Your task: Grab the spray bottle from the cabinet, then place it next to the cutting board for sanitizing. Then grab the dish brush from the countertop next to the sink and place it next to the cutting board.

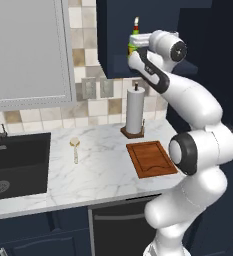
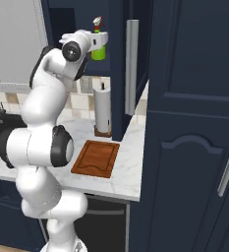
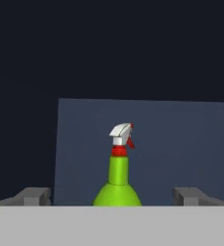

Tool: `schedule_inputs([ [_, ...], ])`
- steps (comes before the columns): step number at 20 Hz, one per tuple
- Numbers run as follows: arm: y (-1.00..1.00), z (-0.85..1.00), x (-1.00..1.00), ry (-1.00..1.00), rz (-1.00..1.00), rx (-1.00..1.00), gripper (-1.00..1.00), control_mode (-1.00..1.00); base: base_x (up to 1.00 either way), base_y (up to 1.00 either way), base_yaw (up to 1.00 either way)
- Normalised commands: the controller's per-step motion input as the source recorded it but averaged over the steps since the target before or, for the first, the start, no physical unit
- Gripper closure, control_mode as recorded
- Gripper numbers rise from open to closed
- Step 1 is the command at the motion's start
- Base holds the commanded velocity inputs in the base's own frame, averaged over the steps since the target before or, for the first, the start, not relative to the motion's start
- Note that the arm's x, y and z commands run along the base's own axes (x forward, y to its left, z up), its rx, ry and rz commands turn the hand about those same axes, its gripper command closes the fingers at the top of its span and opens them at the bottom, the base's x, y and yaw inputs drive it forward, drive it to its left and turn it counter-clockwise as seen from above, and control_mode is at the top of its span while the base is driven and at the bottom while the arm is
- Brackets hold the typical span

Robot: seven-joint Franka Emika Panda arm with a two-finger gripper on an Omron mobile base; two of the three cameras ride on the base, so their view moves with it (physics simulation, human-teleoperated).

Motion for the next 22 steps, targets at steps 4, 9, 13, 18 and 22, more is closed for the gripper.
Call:
schedule_inputs([
  [4, -0.14, 0.0, 0.49, 0.01, 0.05, 0.02, -1.0, -1.0, 0.0, 0.0, 0.0],
  [9, -0.2, 0.0, 0.38, 0.0, 0.06, 0.03, -1.0, -1.0, 0.0, 0.0, 0.0],
  [13, -0.01, 0.0, 0.37, 0.02, 0.03, 0.0, -1.0, -1.0, 0.0, 0.0, 0.0],
  [18, -0.01, -0.05, 0.35, 0.02, 0.03, 0.0, -1.0, -1.0, 0.0, 0.0, 0.0],
  [22, 0.0, -0.08, 0.31, 0.01, 0.01, 0.0, -1.0, -1.0, 0.0, 0.0, 0.0],
])
